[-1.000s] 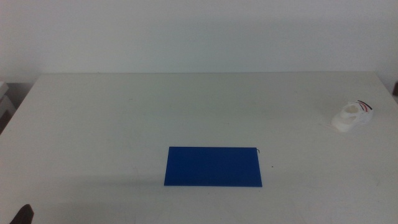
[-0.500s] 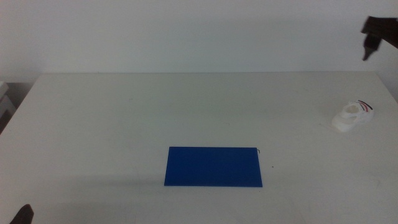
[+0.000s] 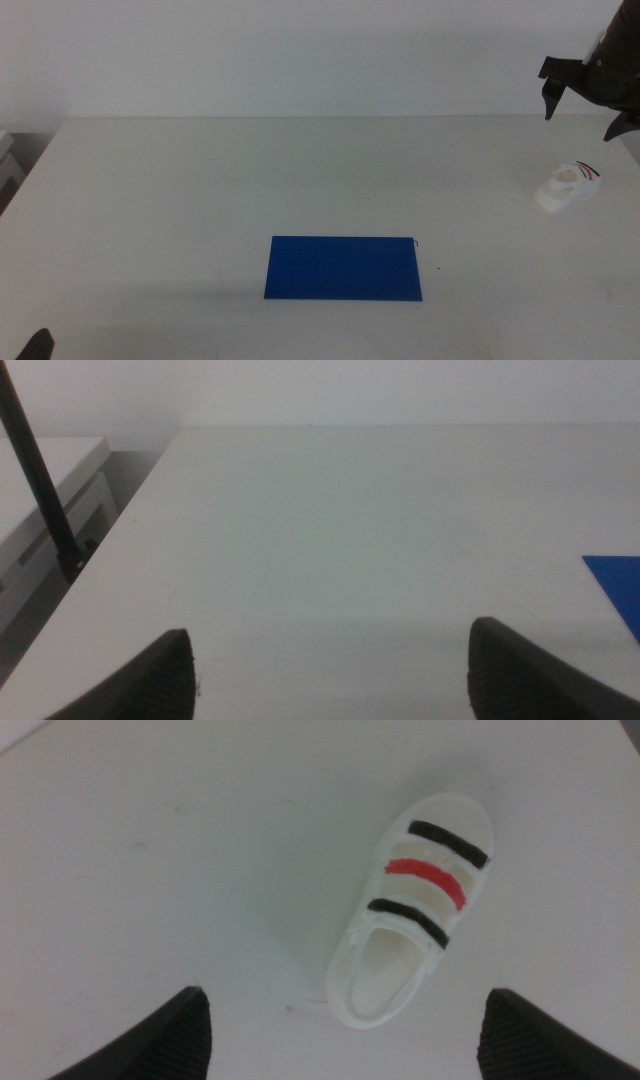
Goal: Use one arm to grab the shoe from the table and place it on the mat.
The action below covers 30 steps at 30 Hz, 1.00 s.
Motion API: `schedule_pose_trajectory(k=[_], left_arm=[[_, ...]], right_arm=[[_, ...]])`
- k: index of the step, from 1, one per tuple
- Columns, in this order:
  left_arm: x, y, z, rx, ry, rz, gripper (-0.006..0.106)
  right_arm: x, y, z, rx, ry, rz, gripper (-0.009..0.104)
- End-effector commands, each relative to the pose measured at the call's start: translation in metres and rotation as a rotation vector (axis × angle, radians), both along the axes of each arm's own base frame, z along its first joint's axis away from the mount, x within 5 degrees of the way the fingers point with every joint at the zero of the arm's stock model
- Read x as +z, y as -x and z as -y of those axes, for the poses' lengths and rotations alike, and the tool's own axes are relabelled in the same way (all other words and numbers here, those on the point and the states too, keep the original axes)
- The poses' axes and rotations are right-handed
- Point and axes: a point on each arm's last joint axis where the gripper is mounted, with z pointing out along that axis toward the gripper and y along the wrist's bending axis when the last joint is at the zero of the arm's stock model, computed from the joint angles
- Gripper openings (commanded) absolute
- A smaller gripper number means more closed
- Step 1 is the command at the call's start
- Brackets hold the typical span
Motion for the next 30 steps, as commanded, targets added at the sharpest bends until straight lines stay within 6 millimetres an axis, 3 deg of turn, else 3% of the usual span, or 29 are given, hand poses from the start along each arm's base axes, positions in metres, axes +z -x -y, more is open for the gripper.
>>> schedule_pose_trajectory(k=[1,10,15,30], left_arm=[[0.005,-0.001,0.0,0.004,0.011,0.083,0.094],[0.005,-0.001,0.0,0.004,0.011,0.083,0.094],[0.005,-0.001,0.0,0.004,0.011,0.083,0.094],[0.005,-0.001,0.0,0.004,0.011,0.083,0.094]], right_arm=[[0.036,0.007,0.006,-0.02,0.027,0.108,0.092],[0.031,0.008,0.016,-0.348,-0.005,0.109,0.092],[0.022,0.006,0.015,-0.42,-0.034,0.084,0.091],[-0.041,-0.016,0.014,-0.492,-0.055,-0.043,0.083]])
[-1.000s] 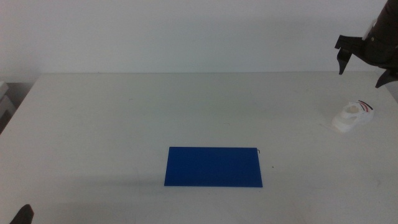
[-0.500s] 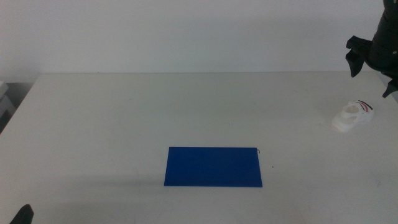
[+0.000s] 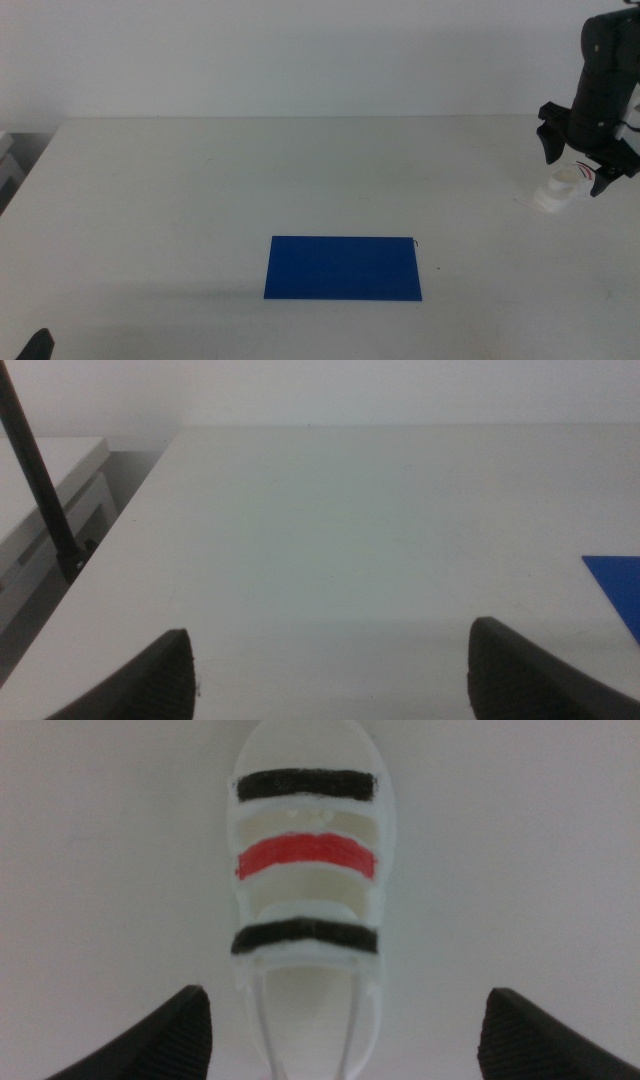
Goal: Use one arm to grab the shoe from the table and place it on the mat.
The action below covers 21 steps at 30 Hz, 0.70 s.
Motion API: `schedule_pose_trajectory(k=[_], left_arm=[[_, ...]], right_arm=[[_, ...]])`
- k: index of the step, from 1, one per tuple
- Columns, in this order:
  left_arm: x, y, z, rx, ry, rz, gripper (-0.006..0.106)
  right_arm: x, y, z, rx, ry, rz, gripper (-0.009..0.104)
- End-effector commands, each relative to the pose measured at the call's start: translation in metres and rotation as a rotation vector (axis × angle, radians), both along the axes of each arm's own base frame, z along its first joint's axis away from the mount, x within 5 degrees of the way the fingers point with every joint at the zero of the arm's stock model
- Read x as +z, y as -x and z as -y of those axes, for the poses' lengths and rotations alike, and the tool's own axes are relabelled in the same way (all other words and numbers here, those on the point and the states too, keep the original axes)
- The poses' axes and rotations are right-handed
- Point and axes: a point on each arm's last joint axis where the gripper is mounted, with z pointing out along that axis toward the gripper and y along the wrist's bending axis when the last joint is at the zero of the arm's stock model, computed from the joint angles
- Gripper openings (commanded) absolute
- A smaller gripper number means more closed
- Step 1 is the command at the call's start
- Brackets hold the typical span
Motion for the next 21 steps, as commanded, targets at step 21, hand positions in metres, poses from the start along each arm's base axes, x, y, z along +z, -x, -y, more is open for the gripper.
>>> schedule_pose_trajectory(k=[21], left_arm=[[0.005,-0.001,0.0,0.004,0.011,0.083,0.094]], right_arm=[[0.01,-0.008,0.009,-0.006,0.058,0.082,0.04]])
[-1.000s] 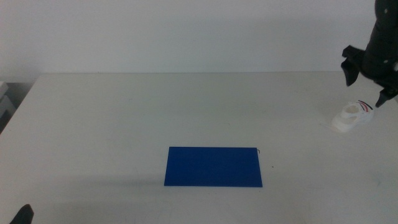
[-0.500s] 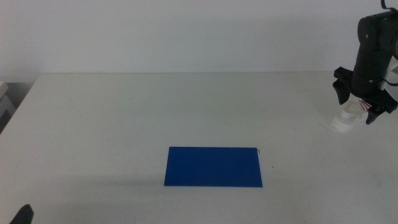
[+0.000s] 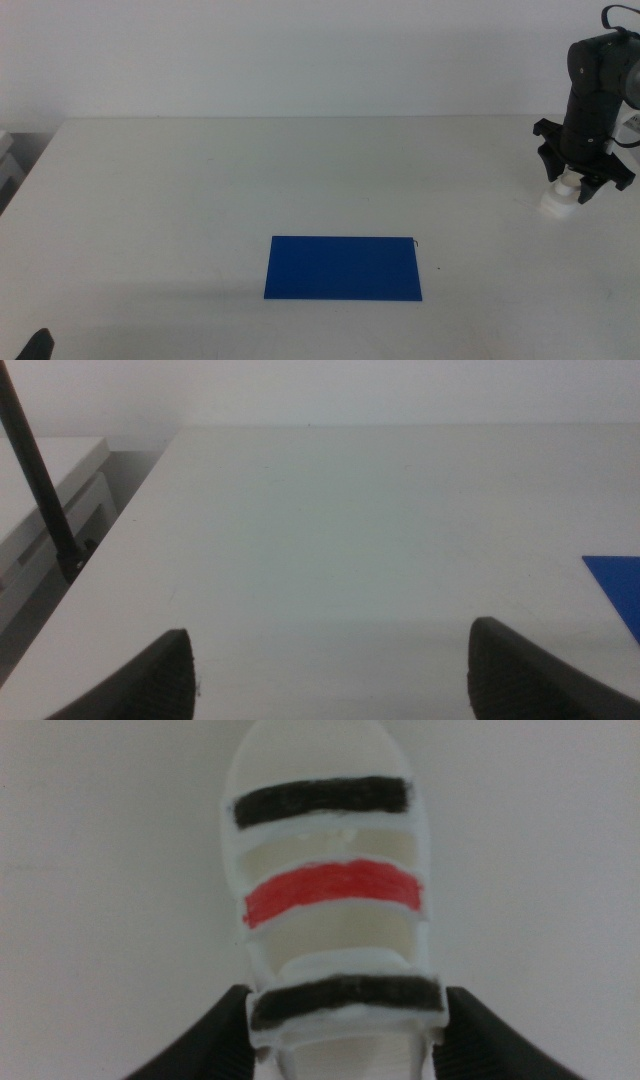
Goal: Use one arm to grab the shoe from the table and place it on the mat.
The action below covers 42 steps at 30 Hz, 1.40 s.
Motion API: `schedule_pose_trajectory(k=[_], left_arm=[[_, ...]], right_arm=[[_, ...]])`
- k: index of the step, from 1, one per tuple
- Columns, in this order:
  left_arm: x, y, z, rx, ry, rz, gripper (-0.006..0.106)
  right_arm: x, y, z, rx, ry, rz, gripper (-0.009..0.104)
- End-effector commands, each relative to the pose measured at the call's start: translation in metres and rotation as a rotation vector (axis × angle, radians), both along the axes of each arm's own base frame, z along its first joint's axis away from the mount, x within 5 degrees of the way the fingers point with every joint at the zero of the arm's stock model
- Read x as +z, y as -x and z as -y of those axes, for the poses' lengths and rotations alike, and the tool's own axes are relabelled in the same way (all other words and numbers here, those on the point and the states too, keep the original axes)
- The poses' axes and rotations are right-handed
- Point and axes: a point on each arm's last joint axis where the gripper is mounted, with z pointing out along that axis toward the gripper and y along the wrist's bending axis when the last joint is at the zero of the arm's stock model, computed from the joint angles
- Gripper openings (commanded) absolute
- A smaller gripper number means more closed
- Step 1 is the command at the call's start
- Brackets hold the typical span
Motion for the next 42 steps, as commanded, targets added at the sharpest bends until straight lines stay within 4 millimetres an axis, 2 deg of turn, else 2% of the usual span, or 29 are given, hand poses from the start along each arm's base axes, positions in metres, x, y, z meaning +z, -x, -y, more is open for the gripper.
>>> schedule_pose_trajectory(k=[1,5,9,12,15,25,36,42], left_arm=[[0.005,-0.001,0.0,0.004,0.011,0.083,0.094],[0.005,-0.001,0.0,0.004,0.011,0.083,0.094],[0.005,-0.001,0.0,0.004,0.011,0.083,0.094],[0.005,-0.001,0.0,0.004,0.011,0.083,0.094],[0.005,-0.001,0.0,0.004,0.011,0.083,0.094],[0.005,-0.001,0.0,0.004,0.011,0.083,0.094],[0.005,-0.001,0.0,0.004,0.011,0.083,0.094],[0.005,-0.001,0.0,0.004,0.011,0.083,0.094]], right_arm=[[0.041,0.0,0.006,0.005,0.031,0.107,0.034],[0.044,0.001,0.004,-0.003,0.005,0.107,0.013],[0.061,0.008,-0.002,-0.046,-0.007,0.094,-0.004],[0.079,0.012,-0.017,-0.032,0.045,0.095,-0.004],[0.098,0.018,-0.041,0.024,0.094,0.128,-0.004],[0.138,0.047,-0.127,0.112,-0.031,0.231,-0.004],[0.141,0.09,-0.231,0.276,-0.094,0.244,-0.004],[0.141,0.118,-0.275,0.406,-0.09,0.246,-0.004]])
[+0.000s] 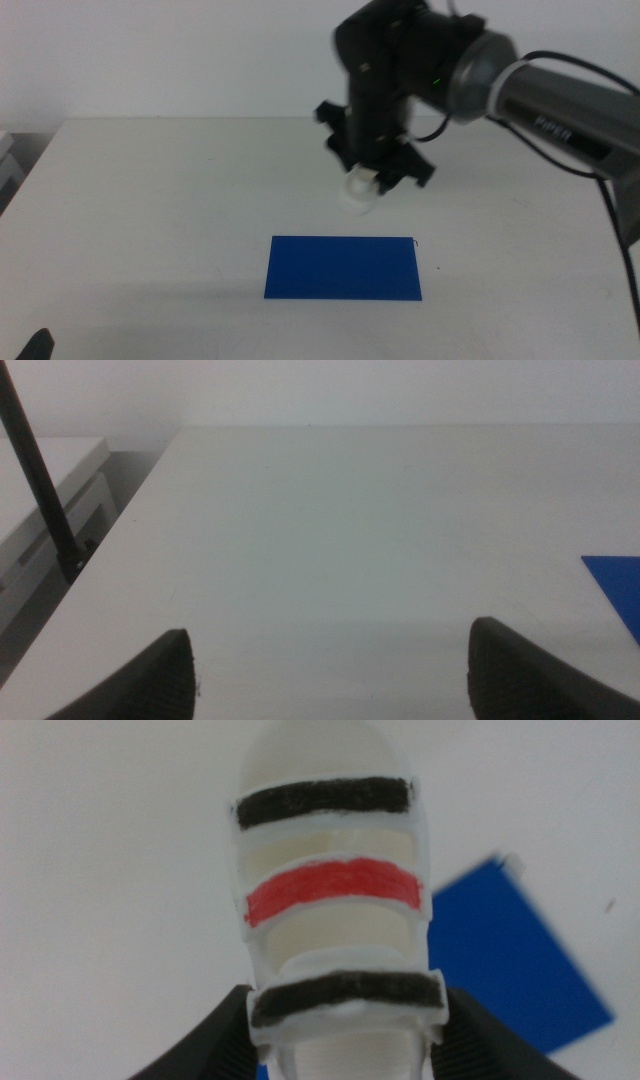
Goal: Use one arm to grab the shoe from the table and place it on the mat.
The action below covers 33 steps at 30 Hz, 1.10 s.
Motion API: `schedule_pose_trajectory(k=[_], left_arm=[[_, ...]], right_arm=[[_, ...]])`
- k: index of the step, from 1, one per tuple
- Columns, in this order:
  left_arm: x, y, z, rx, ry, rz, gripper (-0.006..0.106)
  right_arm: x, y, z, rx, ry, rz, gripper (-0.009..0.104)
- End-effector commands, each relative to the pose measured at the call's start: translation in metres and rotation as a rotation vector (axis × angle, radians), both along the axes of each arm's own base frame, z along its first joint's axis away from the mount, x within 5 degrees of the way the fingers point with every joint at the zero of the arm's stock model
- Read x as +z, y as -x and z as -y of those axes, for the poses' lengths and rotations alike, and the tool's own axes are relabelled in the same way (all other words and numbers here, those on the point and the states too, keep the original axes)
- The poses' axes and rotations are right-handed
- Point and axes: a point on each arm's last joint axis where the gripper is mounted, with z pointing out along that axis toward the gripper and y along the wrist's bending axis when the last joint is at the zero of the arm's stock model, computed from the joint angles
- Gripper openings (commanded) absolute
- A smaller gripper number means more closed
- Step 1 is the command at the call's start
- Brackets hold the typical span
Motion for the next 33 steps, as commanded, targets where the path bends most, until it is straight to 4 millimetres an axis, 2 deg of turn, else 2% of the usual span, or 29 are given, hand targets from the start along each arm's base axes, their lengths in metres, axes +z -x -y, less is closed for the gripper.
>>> schedule_pose_trajectory(k=[1,7,15,22,25,33], left_arm=[[0.005,-0.001,0.0,0.004,0.011,0.083,0.094],[0.005,-0.001,0.0,0.004,0.011,0.083,0.094],[0.005,-0.001,0.0,0.004,0.011,0.083,0.094],[0.005,-0.001,0.0,0.004,0.011,0.083,0.094],[0.005,-0.001,0.0,0.004,0.011,0.083,0.094],[0.005,-0.001,0.0,0.004,0.011,0.083,0.094]], right_arm=[[0.039,0.019,0.001,0.019,0.011,0.061,-0.004],[0.036,0.035,-0.021,0.028,-0.008,0.055,-0.004],[0.02,0.039,-0.022,-0.085,-0.042,-0.012,-0.004],[0.017,0.039,-0.022,-0.07,-0.032,-0.021,-0.004],[0.017,0.039,-0.022,0.019,0.002,-0.018,-0.004],[0.017,0.039,-0.022,0.531,0.2,-0.001,-0.004]])
